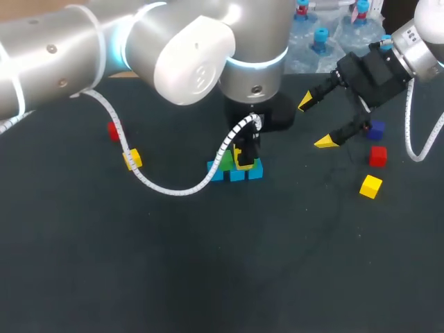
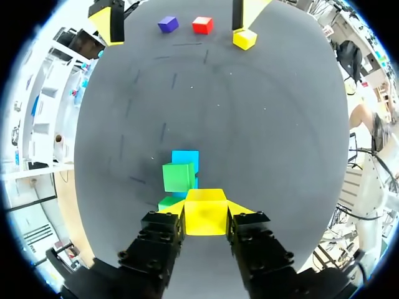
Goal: Place the blue cubes, place green cubes on the blue cubes, place the yellow cubes on the green cubes, then place the red cubes on the yellow cubes, and place purple cube on the red cubes.
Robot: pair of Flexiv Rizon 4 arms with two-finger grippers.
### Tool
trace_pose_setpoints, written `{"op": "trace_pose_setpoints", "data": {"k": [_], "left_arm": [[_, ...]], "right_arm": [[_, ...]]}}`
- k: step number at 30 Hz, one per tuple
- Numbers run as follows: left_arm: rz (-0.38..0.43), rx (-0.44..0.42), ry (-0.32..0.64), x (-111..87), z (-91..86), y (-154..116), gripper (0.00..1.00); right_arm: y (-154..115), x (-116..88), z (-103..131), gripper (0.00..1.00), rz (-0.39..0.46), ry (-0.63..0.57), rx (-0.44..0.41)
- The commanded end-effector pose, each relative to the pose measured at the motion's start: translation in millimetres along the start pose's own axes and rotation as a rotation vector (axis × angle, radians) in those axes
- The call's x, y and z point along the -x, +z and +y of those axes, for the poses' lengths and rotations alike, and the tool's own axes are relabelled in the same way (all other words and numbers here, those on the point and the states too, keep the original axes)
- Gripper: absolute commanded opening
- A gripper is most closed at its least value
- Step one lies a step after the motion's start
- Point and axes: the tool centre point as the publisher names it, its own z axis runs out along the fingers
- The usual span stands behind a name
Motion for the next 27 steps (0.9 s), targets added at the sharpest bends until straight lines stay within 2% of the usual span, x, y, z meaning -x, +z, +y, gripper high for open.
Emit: {"op": "trace_pose_setpoints", "data": {"k": [1, 27], "left_arm": [[0.006, -0.005, 0.002, 2.0, 3.3, 1.9, 0.00], [0.016, 0.013, 0.020, 1.5, 11.2, 4.0, 0.00]], "right_arm": [[0.3, -0.2, 0.1, 1.00, -0.001, -0.001, -0.001], [0.3, -0.2, 0.1, 1.00, -0.001, -0.001, -0.001]]}}
